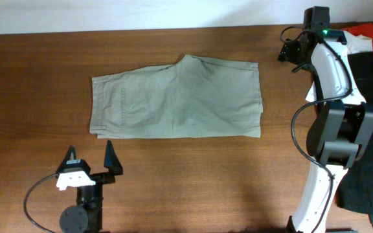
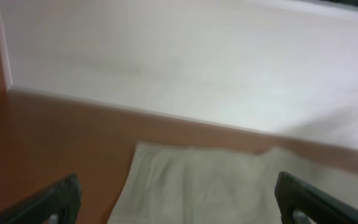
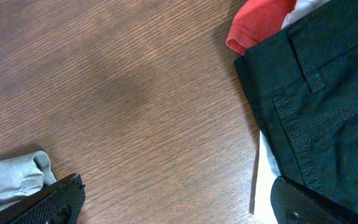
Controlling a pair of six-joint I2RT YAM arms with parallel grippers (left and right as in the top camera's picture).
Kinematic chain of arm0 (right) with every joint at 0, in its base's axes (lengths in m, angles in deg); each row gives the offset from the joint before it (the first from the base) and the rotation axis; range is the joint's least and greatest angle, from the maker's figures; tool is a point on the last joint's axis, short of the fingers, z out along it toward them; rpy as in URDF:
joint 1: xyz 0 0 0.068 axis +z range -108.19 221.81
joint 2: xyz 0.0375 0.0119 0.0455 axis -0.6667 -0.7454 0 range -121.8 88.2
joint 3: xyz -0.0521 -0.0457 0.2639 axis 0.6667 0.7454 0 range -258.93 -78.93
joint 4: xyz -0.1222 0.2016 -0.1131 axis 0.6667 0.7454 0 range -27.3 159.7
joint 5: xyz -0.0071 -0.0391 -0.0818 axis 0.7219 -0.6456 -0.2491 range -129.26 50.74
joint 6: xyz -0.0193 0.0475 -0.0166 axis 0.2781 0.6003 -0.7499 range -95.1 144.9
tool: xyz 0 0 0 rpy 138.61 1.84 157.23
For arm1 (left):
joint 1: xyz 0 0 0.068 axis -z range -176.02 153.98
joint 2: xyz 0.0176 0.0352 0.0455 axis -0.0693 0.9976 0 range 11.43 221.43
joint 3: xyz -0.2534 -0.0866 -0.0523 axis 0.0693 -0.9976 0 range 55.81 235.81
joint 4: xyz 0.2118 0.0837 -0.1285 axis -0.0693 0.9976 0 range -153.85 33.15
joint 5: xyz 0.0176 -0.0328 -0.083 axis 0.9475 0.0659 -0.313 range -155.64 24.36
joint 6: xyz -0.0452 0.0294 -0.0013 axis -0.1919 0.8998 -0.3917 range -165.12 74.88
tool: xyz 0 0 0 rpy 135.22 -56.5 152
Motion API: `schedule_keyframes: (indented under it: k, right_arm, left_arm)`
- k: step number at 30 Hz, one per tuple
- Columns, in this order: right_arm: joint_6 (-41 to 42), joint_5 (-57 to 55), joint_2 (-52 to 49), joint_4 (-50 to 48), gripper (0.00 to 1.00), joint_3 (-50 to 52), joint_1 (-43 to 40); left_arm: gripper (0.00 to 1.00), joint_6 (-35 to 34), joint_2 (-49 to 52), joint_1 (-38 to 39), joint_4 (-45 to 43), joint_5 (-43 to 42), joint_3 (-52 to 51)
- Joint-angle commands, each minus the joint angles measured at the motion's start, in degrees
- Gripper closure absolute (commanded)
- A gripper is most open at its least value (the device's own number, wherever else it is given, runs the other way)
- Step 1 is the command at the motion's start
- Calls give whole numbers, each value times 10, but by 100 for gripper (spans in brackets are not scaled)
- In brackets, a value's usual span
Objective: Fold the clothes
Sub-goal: 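Move the left gripper to the shorts' left edge and grasp it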
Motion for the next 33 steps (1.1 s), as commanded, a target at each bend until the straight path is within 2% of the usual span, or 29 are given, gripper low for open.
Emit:
schedule_keyframes:
  k: [1,4,6,8,9,10,11,12,13,15,16,19,23,24,29,32,33]
  right_arm:
    - [0,-7,0,-2,1,-16,2]
    - [0,-7,0,-2,1,-16,2]
    - [0,-7,0,-2,1,-16,2]
    - [0,-7,0,-2,1,-16,2]
    - [0,-7,0,-2,1,-16,2]
    - [0,-7,0,-2,1,-16,2]
    - [0,-7,0,-2,1,-16,2]
    - [0,-7,0,-2,1,-16,2]
    - [0,-7,0,-2,1,-16,2]
    - [0,-7,0,-2,1,-16,2]
    - [0,-7,0,-2,1,-16,2]
    - [0,-7,0,-2,1,-16,2]
    - [0,-7,0,-2,1,-16,2]
    - [0,-7,0,-2,1,-16,2]
    - [0,-7,0,-2,1,-16,2]
    - [0,-7,0,-2,1,-16,2]
    - [0,-7,0,-2,1,-16,2]
  left_arm:
    - [1,78,1,-1,-107,-43,8]
    - [1,119,105,-1,-101,-43,100]
    - [1,125,244,-1,-74,-44,202]
    - [1,164,492,-1,66,-58,402]
    - [1,163,622,-1,140,-145,522]
    - [1,163,692,-1,168,-192,578]
    - [1,163,760,-3,175,-193,634]
    - [1,160,807,-14,223,-194,697]
    - [1,159,853,-33,300,-205,772]
    - [1,162,972,-91,520,-229,977]
    - [1,161,1013,-112,551,-238,1030]
    - [1,155,1060,-132,584,-239,1035]
    - [1,191,1155,-133,653,-305,1035]
    - [1,214,1189,-135,669,-296,1035]
    - [1,217,1260,-137,670,-177,1035]
    - [1,221,1291,-137,671,-186,1035]
    - [1,254,1311,-137,677,-214,1035]
